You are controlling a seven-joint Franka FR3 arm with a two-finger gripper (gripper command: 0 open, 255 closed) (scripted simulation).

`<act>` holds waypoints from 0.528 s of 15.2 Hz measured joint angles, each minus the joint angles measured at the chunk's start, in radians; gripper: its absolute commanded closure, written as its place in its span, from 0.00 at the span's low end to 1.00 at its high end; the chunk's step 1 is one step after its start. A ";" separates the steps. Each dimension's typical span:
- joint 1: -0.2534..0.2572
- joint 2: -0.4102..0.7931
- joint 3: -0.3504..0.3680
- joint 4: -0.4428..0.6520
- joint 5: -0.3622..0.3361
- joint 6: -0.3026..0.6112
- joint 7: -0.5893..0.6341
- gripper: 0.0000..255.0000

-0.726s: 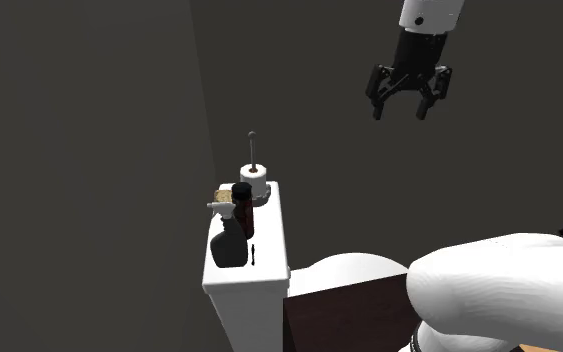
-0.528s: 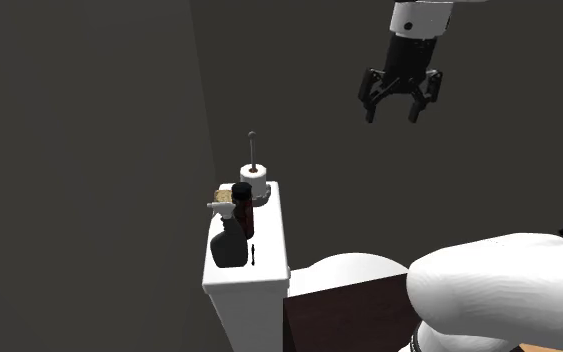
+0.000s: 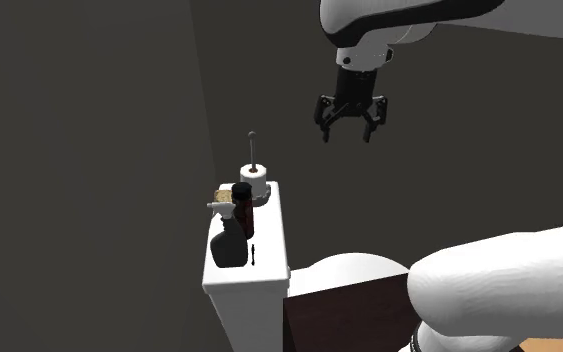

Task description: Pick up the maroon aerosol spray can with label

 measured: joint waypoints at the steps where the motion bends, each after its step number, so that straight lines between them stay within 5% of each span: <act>1: 0.002 0.026 0.017 0.003 0.006 0.021 0.021 0.00; 8: 0.014 0.226 0.131 0.053 0.028 0.158 0.173 0.00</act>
